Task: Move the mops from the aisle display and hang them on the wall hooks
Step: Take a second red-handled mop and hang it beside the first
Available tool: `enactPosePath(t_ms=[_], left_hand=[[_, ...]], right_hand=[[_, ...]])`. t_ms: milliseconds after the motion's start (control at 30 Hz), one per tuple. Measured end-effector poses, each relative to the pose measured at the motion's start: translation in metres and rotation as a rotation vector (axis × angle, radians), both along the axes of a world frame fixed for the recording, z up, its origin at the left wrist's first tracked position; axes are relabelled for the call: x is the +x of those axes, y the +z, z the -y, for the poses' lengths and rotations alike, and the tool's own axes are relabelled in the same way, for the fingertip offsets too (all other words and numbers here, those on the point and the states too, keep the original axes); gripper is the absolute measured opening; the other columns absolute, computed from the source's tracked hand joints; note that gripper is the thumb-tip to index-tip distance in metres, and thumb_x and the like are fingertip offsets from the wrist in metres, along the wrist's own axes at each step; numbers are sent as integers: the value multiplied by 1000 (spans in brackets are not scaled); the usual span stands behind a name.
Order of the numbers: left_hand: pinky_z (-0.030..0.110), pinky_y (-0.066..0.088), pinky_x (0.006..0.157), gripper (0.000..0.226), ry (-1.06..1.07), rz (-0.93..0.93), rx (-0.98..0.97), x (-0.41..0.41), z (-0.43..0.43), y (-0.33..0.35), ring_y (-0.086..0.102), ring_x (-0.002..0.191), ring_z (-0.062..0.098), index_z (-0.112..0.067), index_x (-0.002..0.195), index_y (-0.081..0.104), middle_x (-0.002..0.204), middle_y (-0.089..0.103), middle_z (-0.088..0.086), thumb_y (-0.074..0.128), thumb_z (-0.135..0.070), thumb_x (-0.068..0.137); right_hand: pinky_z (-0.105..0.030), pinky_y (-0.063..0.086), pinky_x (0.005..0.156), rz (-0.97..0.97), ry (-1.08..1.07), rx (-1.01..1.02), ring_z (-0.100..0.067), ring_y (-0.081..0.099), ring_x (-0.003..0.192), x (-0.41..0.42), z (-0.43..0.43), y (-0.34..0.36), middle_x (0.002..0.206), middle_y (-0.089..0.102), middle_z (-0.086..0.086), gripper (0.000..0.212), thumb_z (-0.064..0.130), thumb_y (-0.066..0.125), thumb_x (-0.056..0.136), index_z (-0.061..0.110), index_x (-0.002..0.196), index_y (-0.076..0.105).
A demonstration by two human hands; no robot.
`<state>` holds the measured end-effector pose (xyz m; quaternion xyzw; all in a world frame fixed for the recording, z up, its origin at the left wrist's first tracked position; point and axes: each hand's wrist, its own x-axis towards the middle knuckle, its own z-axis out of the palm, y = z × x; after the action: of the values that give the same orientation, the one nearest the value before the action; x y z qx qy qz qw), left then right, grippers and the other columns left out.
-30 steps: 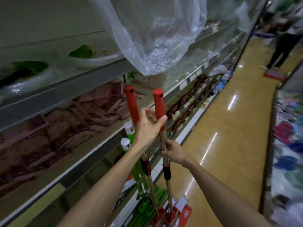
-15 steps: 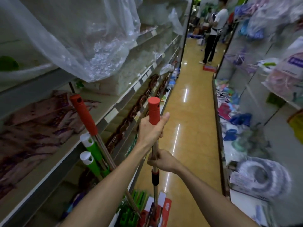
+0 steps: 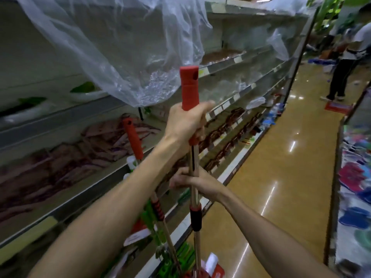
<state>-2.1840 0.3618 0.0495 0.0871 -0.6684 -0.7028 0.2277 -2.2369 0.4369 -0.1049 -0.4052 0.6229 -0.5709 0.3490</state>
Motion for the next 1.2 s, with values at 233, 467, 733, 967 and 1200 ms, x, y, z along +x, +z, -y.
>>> enactPosePath(t_ms=[233, 467, 733, 967, 1200], left_hand=[[23, 33, 41, 32, 204, -85, 68, 79, 34, 67, 30, 36, 10, -21, 68, 46, 45, 33, -7, 68, -18, 91], [22, 31, 40, 31, 496, -228, 28, 194, 57, 108, 30, 34, 10, -19, 70, 45, 46, 37, -6, 67, -17, 91], [22, 31, 38, 35, 857, -344, -33, 368, 64, 107, 33, 34, 12, -18, 67, 43, 48, 39, -4, 66, -18, 93], [23, 34, 38, 27, 1167, -365, -87, 530, 47, 91, 37, 34, 11, -16, 77, 46, 52, 44, -4, 68, -17, 93], [23, 32, 37, 32, 1397, -299, -105, 684, 10, 80, 37, 32, 12, -16, 71, 46, 49, 43, -3, 67, -21, 94]], right_hand=[[-33, 40, 54, 75, 354, -5, -14, 56, 47, 59, 47, 72, 59, 63, -1, 30, 29, 64, 98, 15, 73, 73], [-26, 30, 45, 53, 465, 33, -13, 38, 40, 162, 94, 119, 45, 43, -1, 54, 37, 74, 91, 17, 47, 50], [-26, 31, 47, -60, 680, 31, -13, 38, 40, 333, 114, 131, 43, 49, 3, 54, 47, 70, 91, 12, 53, 57], [-23, 30, 43, -81, 918, 73, -12, 37, 37, 492, 109, 123, 39, 43, 6, 46, 33, 67, 95, 9, 57, 55], [-28, 35, 49, -153, 1079, 74, -15, 42, 37, 653, 89, 114, 45, 52, -1, 46, 27, 66, 88, 17, 43, 59]])
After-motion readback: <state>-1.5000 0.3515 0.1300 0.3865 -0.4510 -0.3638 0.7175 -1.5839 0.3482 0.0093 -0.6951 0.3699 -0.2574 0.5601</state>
